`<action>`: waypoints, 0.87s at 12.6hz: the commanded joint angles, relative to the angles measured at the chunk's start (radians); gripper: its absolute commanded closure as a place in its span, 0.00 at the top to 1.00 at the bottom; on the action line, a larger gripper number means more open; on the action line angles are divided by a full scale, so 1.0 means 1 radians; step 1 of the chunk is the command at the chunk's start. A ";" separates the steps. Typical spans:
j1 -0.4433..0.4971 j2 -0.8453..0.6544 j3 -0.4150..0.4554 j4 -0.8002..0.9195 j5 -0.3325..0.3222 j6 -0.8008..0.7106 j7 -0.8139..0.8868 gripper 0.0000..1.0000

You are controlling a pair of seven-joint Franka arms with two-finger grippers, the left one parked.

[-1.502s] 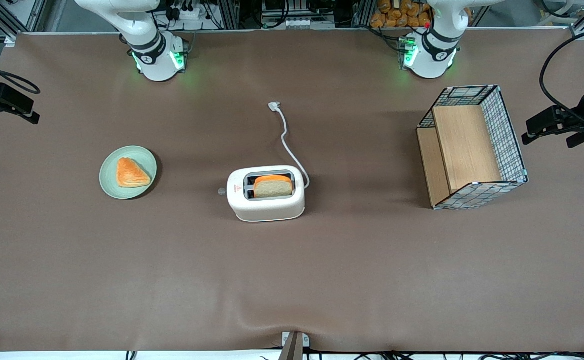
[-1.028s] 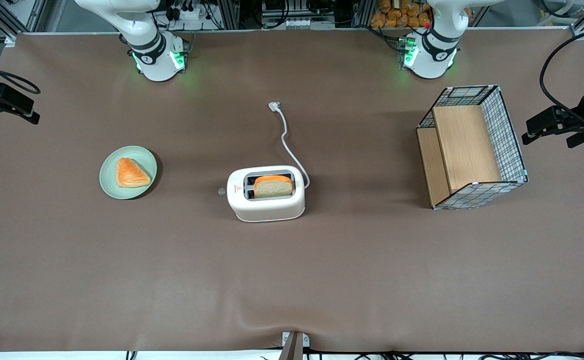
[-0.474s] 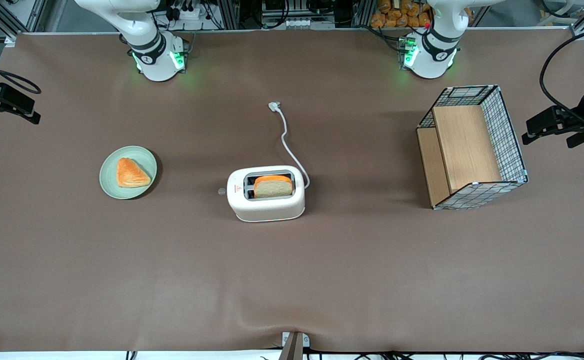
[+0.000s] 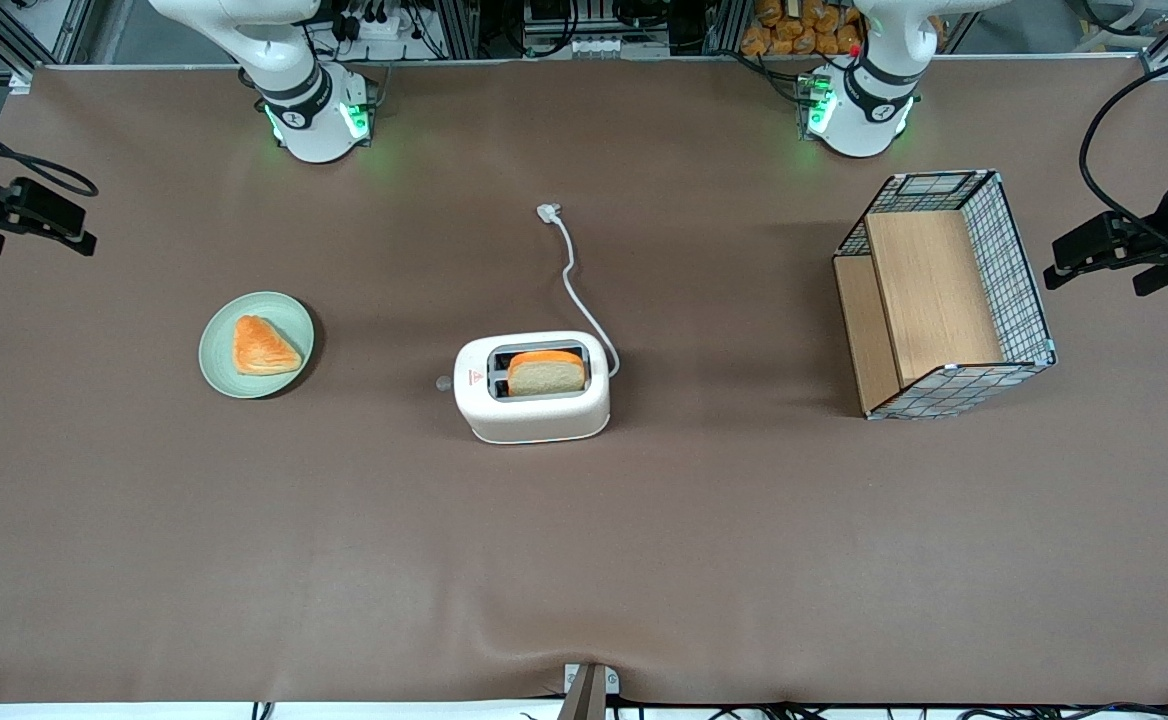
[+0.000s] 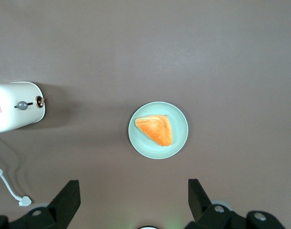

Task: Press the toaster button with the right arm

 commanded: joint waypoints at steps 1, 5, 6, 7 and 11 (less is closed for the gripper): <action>0.005 0.026 -0.003 0.004 0.000 -0.015 -0.008 1.00; 0.054 0.101 0.000 0.002 0.053 -0.024 -0.011 1.00; 0.054 0.108 -0.002 -0.004 0.108 -0.024 -0.005 1.00; 0.056 0.121 -0.002 -0.027 0.133 -0.018 -0.003 1.00; 0.043 0.139 -0.005 -0.150 0.268 0.072 0.003 0.66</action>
